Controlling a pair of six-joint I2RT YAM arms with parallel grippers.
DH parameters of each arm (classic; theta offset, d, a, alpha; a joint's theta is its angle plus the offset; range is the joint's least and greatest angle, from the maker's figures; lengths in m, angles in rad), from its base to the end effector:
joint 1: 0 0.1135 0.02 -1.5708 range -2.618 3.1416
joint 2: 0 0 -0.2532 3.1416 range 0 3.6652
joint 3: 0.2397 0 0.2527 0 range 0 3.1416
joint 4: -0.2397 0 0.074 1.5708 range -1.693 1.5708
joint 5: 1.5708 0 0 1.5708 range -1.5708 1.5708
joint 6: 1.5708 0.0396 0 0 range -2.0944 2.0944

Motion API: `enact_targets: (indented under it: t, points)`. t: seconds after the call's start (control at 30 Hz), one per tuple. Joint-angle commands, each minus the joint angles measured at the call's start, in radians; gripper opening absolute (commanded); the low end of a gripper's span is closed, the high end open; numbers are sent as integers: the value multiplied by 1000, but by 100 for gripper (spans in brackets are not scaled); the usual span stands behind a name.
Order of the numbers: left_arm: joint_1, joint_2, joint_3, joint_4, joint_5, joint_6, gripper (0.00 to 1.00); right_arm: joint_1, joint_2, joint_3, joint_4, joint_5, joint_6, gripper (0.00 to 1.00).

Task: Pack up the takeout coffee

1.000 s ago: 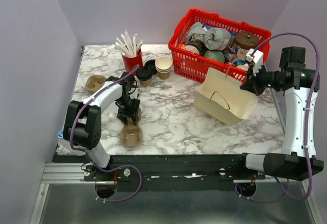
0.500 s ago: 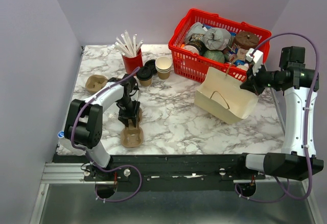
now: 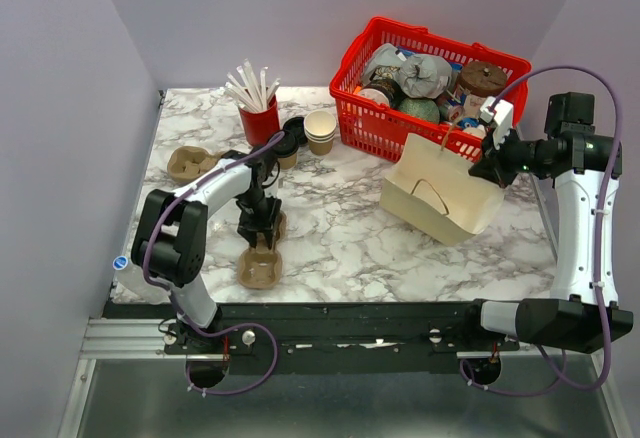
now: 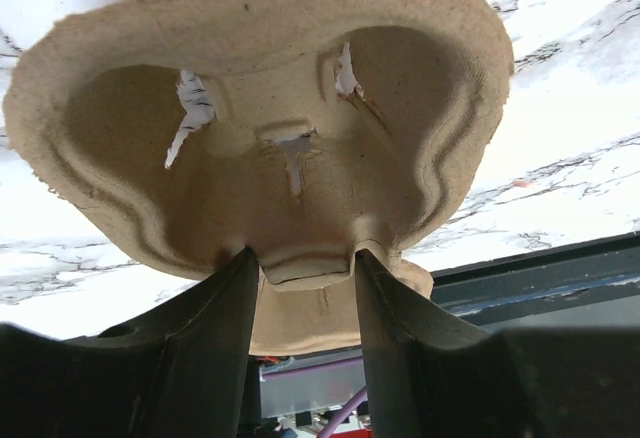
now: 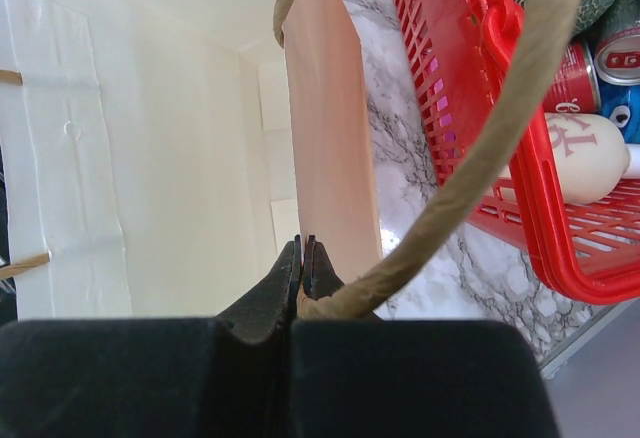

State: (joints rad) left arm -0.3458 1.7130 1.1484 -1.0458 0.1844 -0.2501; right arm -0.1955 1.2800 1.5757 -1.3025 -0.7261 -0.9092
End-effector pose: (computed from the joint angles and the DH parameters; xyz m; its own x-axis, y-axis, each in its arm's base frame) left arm 0.2712 -0.1054 0.1706 -0.9916 0.0986 0.0837 0.0836 0.9823 -0.1677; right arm 0.2210 -0.0170 0.3974 -0.3492 -0.5323 -0.7712 -0.7788 0.6226 -0.0770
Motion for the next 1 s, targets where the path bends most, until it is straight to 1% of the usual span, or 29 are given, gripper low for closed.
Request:
enact_targets:
  t: [0.0,0.03,0.1,0.17,0.4,0.43,0.47,0.5,0.53,0.57,0.6,0.77,0.8,0.87,0.9,0.97]
  points:
    - [-16,26,11,6,-34,-18,52,7,-18,-9,17,-3,-7,1]
    - [-16,27,16,4,-37,-14,52,5,-18,-11,17,-1,-8,1]
    - [-16,28,22,0,-42,-6,48,7,-19,-14,19,-3,-7,1]
    - [-15,23,30,-5,-36,5,42,7,-22,-16,19,1,-7,1]
    - [-15,-38,39,-36,0,55,29,5,-24,-2,19,14,-2,1]
    - [-15,-49,39,-39,36,83,26,7,-25,0,19,17,0,1]
    - [-16,-58,36,-37,67,97,19,7,-27,3,17,19,-5,1]
    - [-15,-78,34,-36,111,113,15,7,-30,7,14,20,-11,0]
    - [-15,-85,33,-37,197,130,12,7,-36,7,14,24,-17,0]
    - [-16,-92,36,-40,246,162,3,7,-45,4,25,22,-28,0]
    - [-18,-105,39,-40,277,175,0,7,-54,-11,37,22,-28,1]
    - [-30,-145,63,-37,418,245,0,10,-111,-55,86,11,-53,1]
    - [-30,-151,74,-46,438,286,0,13,-116,-60,88,7,-56,0]
    - [-41,-162,120,-45,448,330,0,16,-129,-68,94,4,-59,1]
    - [-42,-176,141,-39,464,381,0,21,-134,-71,97,-1,-57,0]
    - [-42,-196,209,-14,471,417,0,28,-146,-88,114,-1,-56,0]
